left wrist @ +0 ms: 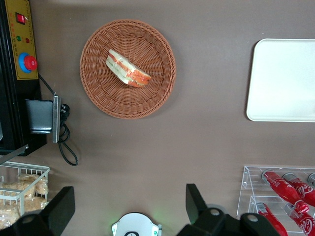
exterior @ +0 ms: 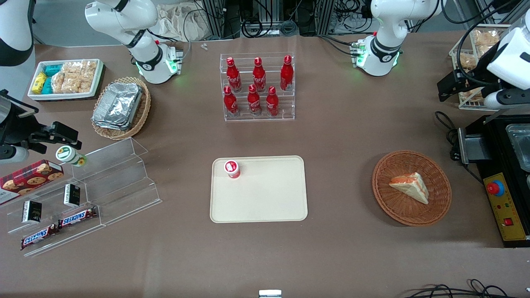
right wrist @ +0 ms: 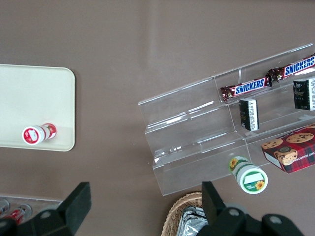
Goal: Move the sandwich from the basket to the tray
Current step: 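Move the left gripper over the wicker basket toward the wrapped sandwich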
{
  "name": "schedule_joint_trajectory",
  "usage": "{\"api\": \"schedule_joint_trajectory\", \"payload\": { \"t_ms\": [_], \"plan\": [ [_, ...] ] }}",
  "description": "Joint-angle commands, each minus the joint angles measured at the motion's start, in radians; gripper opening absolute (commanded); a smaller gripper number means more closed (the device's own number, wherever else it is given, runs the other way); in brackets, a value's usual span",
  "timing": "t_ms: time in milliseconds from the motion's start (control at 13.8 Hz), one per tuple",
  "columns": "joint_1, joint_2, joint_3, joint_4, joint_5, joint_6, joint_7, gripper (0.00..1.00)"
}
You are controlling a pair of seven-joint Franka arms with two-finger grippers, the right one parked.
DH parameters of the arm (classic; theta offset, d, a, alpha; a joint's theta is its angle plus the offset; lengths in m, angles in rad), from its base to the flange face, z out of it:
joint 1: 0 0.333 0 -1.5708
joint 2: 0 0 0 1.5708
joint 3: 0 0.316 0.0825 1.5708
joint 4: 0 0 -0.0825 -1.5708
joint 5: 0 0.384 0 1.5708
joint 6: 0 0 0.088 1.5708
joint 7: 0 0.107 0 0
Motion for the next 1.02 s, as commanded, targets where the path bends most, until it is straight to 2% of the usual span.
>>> {"api": "schedule_joint_trajectory", "payload": {
  "t_ms": [0,218,582,945],
  "plan": [
    [-0.008,-0.009,0.009,-0.005,0.006,0.003,0.014,1.0],
    [-0.002,0.0,0.012,-0.005,-0.042,0.012,0.019,1.0],
    [0.001,0.046,0.017,-0.008,-0.028,0.086,0.008,1.0],
    [0.11,0.124,0.041,-0.098,-0.039,0.187,-0.002,1.0]
  ]
}}
